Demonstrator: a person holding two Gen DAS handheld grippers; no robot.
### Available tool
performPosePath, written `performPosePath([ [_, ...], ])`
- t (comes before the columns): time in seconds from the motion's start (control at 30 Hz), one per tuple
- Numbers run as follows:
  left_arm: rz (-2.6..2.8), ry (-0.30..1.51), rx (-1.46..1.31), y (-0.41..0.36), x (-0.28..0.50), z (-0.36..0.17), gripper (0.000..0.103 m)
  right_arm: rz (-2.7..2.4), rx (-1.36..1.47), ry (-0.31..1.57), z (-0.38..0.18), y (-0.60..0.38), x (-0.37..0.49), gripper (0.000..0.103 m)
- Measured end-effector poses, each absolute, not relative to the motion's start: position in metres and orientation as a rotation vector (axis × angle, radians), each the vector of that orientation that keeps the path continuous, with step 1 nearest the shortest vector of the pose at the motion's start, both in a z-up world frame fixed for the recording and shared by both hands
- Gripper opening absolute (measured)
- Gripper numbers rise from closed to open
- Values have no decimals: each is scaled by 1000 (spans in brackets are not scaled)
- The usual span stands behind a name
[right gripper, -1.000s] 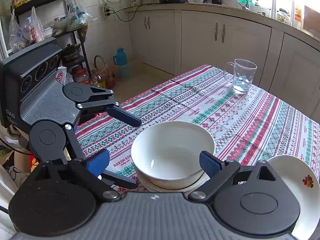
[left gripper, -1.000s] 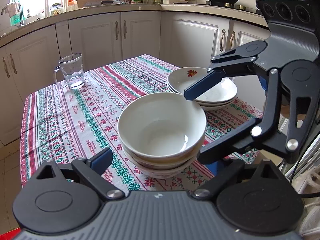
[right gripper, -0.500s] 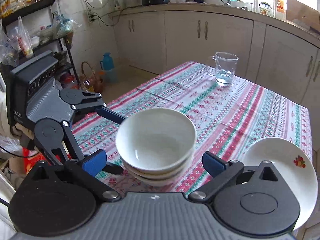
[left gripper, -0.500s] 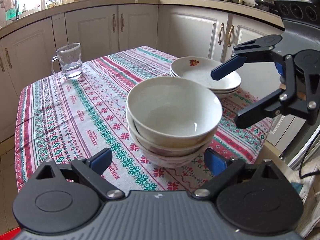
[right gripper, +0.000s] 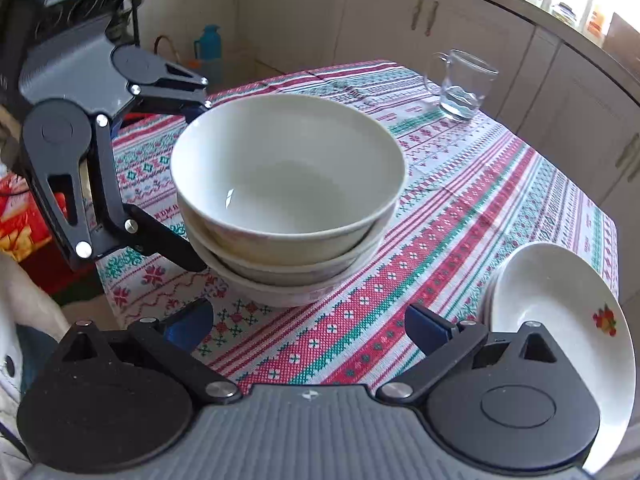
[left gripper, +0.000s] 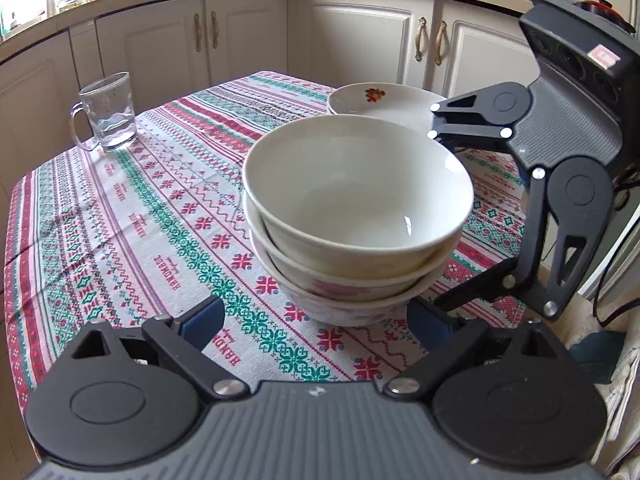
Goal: Organize plates and bowls
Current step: 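Grasp the stacked white bowls from opposite rims with both grippers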
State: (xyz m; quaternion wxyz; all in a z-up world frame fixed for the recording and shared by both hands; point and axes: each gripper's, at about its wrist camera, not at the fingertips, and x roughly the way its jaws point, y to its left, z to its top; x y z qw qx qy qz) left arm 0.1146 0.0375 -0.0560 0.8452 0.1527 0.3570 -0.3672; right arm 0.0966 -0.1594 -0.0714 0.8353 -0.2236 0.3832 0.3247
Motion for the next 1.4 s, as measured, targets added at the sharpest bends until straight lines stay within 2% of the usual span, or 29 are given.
performPosePath([
  [0.43, -983, 716, 447, 35, 132, -53, 94, 843, -501, 765, -65, -152, 110, 102],
  [0.97, -1172, 746, 466, 35, 154, -53, 85, 986, -493, 825, -63, -153, 133, 90],
  [1.4, -1215, 765, 490, 33, 162, -52, 85, 1013, -497, 859, -63, -152, 140, 90],
])
